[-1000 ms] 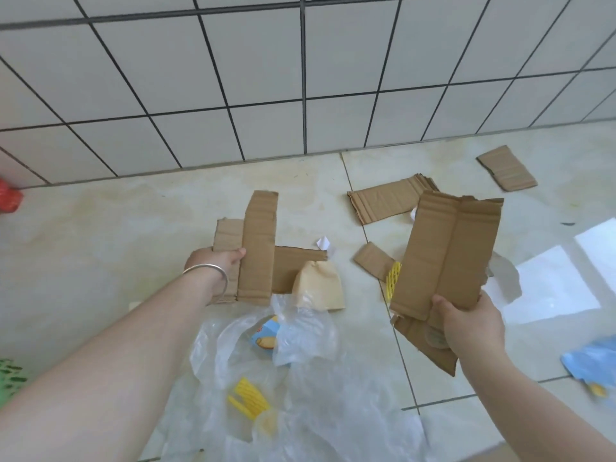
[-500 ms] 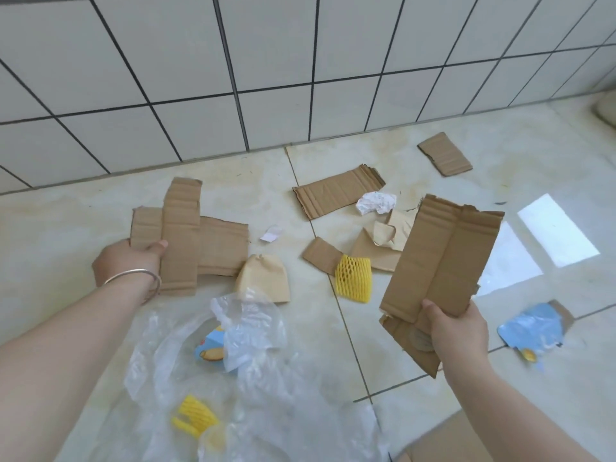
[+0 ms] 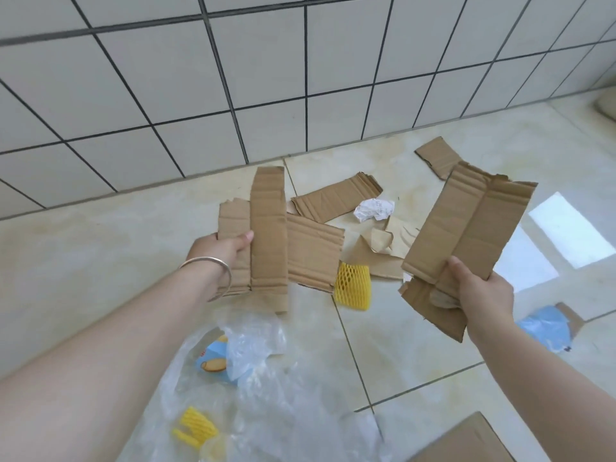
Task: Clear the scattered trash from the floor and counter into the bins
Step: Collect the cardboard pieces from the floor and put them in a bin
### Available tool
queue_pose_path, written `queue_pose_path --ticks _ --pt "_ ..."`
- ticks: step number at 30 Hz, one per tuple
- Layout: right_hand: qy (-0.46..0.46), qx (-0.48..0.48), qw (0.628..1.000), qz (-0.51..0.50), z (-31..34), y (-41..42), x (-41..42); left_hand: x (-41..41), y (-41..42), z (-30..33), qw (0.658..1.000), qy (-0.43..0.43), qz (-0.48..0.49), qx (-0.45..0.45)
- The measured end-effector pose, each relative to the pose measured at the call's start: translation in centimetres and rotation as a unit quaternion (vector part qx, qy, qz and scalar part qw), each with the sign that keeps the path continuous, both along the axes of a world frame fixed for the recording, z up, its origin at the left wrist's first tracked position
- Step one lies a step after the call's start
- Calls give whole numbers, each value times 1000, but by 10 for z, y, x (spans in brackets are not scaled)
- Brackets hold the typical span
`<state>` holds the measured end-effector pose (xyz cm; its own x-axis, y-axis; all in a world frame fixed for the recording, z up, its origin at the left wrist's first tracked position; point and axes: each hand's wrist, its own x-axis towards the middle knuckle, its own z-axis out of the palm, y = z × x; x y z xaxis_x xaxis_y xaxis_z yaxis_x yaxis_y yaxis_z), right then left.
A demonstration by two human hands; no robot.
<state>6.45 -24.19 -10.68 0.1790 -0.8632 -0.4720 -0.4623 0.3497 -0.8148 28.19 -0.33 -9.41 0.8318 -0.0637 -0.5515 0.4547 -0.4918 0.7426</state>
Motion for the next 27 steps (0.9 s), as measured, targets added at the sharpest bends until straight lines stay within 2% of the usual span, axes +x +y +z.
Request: queue_pose_path --ticks 4,6,8,13,16,20,25,27 --pt "10 9 996 91 -2 -31 24 -13 -21 -35 995 69 -67 36" --pt "34 7 986 160 -6 -40 40 -20 -26 -47 985 48 -116 122" --pt "59 7 973 223 -12 -43 57 -26 -30 -52 956 19 -187 224" --pt "148 -31 925 349 -36 -46 92 -28 -37 -56 914 1 -257 313" --pt "197 -86 888 406 -48 -40 106 -30 -38 -57 926 11 -240 290" --pt "202 -100 874 429 -57 -33 108 -38 -36 -49 939 18 -239 245" --pt "150 -73 914 369 -39 -27 98 -47 -18 -20 965 -5 -177 195" --pt "136 -111 925 336 -21 -25 92 -52 -4 -5 978 -43 -117 168"
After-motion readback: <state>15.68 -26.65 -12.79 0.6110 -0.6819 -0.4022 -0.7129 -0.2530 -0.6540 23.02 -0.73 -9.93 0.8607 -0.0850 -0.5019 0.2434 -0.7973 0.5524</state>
